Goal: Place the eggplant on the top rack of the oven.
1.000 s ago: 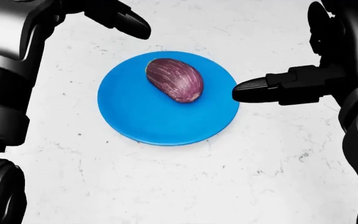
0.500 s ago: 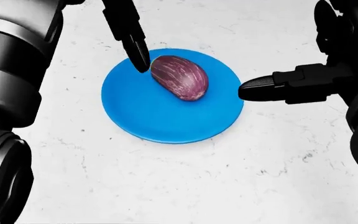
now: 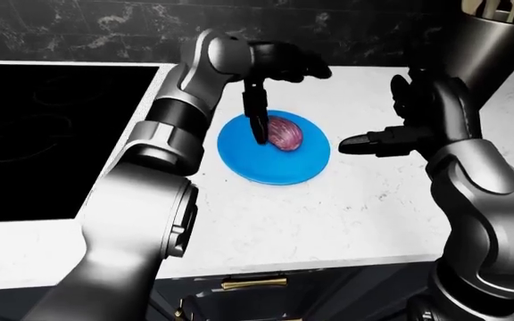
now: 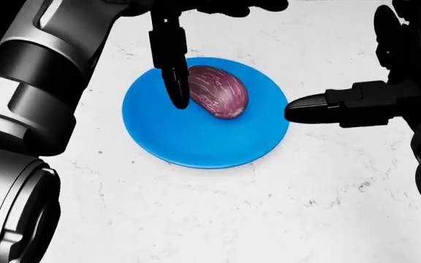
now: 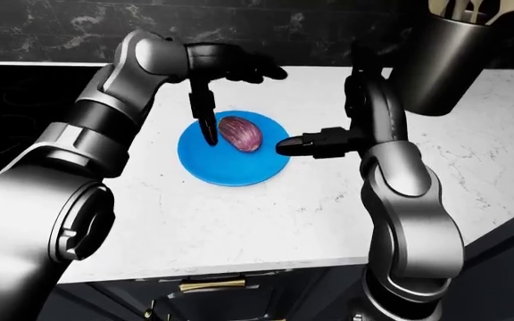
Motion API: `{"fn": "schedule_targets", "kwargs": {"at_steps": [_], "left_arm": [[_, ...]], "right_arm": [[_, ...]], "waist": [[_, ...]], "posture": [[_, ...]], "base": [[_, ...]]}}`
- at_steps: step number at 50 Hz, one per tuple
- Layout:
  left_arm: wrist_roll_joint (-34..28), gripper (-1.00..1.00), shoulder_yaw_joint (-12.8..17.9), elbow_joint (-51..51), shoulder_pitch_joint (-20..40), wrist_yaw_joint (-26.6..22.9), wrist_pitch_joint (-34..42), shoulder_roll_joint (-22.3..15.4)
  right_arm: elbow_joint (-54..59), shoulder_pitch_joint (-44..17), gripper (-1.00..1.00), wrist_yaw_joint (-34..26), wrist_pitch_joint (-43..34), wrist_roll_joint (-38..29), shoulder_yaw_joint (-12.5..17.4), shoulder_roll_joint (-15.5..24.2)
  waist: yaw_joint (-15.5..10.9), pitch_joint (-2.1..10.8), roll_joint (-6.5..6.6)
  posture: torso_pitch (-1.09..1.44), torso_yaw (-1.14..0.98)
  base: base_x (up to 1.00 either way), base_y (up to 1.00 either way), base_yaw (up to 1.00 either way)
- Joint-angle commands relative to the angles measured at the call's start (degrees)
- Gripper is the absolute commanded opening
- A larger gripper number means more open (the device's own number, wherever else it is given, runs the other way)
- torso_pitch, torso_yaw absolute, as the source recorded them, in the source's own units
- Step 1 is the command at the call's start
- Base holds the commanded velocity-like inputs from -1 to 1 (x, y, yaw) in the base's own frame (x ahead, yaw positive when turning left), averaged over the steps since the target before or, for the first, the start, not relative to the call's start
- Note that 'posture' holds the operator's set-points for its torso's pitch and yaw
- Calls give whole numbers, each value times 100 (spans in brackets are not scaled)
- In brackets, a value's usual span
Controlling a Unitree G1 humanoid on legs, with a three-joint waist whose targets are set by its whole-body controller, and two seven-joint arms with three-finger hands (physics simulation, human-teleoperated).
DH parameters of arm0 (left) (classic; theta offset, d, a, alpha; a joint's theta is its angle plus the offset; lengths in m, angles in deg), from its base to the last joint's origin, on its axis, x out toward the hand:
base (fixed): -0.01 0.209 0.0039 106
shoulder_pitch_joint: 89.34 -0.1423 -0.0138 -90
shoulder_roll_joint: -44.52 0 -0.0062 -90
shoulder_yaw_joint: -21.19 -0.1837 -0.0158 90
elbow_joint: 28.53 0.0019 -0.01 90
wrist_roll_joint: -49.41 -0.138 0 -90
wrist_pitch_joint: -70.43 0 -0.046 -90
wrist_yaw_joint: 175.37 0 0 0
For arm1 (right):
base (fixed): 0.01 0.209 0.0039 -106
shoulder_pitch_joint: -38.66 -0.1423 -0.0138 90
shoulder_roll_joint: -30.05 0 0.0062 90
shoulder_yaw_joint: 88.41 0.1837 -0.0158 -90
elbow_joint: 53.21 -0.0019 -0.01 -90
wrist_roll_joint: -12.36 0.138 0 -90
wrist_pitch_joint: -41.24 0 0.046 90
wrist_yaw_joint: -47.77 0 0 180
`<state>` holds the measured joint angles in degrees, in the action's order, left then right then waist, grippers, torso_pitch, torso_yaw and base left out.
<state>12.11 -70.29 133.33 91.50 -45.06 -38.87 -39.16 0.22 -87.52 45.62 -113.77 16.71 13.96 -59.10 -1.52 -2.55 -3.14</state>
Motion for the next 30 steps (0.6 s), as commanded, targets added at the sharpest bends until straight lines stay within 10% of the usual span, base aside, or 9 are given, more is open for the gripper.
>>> {"fn": "schedule_targets", "kwargs": {"at_steps": [1, 30], "left_arm": [[-18, 86, 32, -205, 203, 77, -149, -18], [-1272, 76, -174, 28, 231, 265, -828, 43]], "right_arm": [[-121, -119, 100, 39, 212, -8, 43, 45], [-192, -58, 100, 120, 181, 124, 130, 85]], "waist": [[1, 160, -17], [-7, 161, -45]], "posture": [[0, 0], [0, 0]], "base": [[0, 0, 0], [0, 0, 0]]}}
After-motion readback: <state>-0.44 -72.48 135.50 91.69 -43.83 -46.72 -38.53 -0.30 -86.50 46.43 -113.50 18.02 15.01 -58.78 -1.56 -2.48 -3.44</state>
